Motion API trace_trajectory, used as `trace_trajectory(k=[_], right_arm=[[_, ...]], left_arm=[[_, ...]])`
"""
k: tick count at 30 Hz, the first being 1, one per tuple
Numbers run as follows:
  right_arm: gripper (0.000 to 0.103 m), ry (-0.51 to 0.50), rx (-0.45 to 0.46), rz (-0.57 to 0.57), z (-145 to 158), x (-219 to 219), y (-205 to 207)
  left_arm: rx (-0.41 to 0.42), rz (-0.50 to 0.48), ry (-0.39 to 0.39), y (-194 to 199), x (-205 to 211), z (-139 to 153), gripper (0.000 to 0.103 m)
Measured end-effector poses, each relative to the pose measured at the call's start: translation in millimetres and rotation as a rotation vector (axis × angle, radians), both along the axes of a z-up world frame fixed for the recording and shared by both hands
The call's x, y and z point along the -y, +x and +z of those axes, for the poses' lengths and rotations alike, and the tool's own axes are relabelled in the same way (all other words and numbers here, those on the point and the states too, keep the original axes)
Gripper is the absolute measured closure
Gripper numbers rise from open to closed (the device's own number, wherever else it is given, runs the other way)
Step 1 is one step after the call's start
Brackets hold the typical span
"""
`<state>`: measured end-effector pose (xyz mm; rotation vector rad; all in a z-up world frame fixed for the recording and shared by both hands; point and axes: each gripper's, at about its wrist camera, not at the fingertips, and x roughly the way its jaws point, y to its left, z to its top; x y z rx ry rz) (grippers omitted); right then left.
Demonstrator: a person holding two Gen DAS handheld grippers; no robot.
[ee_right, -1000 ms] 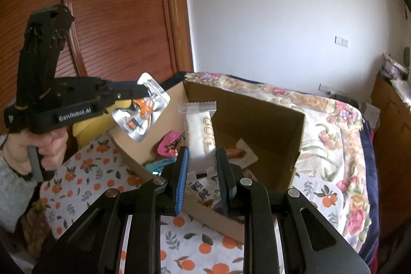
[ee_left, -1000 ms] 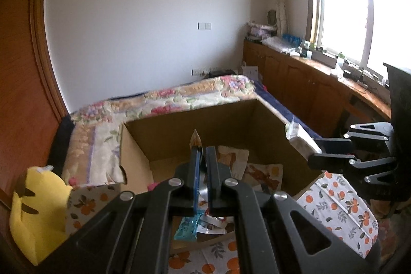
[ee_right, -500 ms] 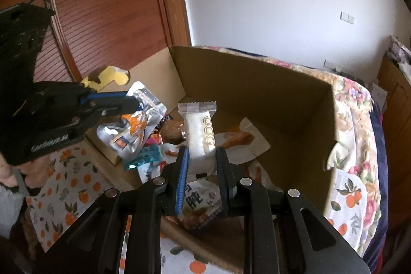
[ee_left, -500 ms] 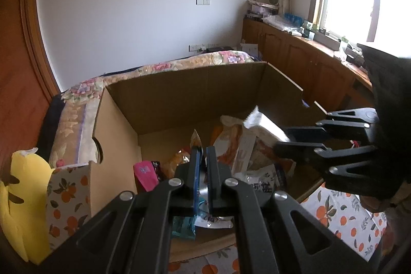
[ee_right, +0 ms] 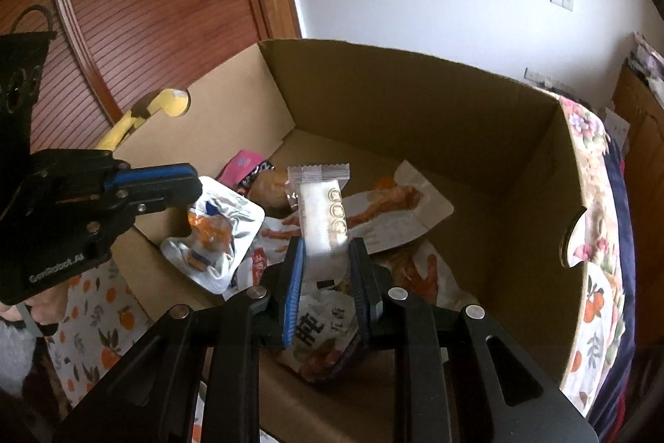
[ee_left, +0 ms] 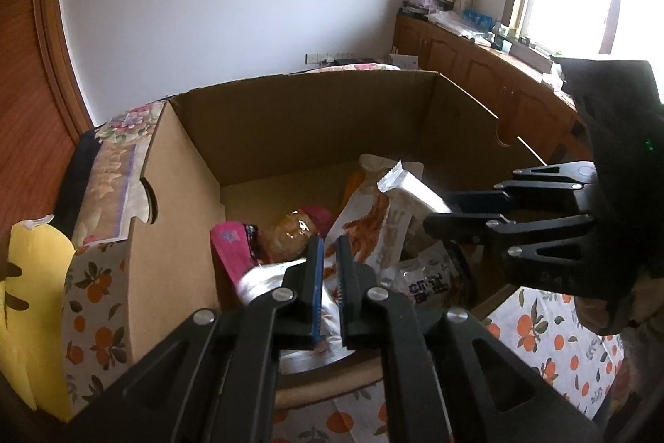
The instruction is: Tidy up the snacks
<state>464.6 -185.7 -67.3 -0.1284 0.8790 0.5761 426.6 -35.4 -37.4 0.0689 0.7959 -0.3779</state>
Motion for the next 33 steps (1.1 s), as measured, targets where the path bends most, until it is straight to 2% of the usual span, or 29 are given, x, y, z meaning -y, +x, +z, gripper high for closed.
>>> trace_trajectory(k=[3,12,15,23,25,28,33], right_arm=[[0.082,-0.001,-0.001,-0.011,1,0,-2],[0.079,-0.021,0.015,-0.034,8,-2,-18],[0.079,0.007,0.022,-0.044,15,3,-28],[0.079,0.053,0.107,-0.078,53,16,-78],[0.079,0.055,0.125,-0.086,60,16,-88],[0.075,0.07,0.153,-0.104,73,20,-110],[0.06,0.068,0.204,-0.149,91,29,-145]], left_arm=[[0.001,0.008,-0.021,-4,-5,4,0.098],[0.045,0.015,-0.02,-33,-8,27,0.096],[0.064,0.02,-0.026,-46,-10,36,0.095],[0.133,0.032,-0.025,-92,-14,67,0.089],[0.151,0.039,-0.023,-104,-16,74,0.085],[0.173,0.044,-0.021,-123,-18,84,0.082],[0.218,0.047,-0.028,-155,-20,101,0.074]])
